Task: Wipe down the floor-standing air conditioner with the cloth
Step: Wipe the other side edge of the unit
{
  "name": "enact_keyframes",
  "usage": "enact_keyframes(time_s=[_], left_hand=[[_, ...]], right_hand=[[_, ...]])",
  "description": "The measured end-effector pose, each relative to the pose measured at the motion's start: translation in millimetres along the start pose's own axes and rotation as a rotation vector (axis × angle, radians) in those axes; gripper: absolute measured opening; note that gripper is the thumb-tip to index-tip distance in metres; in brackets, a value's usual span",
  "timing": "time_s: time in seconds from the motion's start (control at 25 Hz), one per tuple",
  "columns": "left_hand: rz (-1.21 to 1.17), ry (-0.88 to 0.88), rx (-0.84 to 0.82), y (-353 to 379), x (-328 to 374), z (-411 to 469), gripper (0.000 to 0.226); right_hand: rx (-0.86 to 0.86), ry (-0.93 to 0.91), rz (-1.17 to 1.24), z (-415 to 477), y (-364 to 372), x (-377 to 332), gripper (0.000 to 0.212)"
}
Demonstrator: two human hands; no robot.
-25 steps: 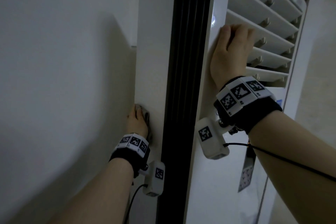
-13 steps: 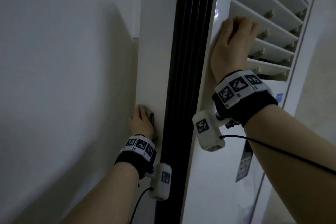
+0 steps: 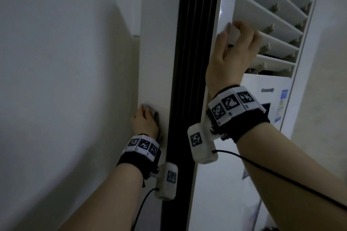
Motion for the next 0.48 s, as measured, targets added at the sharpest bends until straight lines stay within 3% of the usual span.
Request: enact_keyframes(time_s=[0.16, 0.36, 0.48], left_hand=[[-0.081, 0.103, -0.004, 3, 21, 5, 0.045], [0.011, -0.058, 0.023, -3, -10, -3, 0.046], [-0.1, 0.145, 0.0, 3, 33, 15, 0.045]], right_hand=[[0.004, 0.081, -0.072, -13, -2, 9, 0.029], [-0.005, 0.104, -0.044, -16, -3, 11, 0.029], [0.005, 0.111, -0.047, -18, -2, 11, 0.03]])
Point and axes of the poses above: each hand's wrist, its own z-axis towards the middle knuckle, its own y-axis out of the palm, x = y × z, the point moved 9 cm from there along z, towards the middle knuckle, and after that the axes turned 6 degrees about -z, right-handed, at the moved point
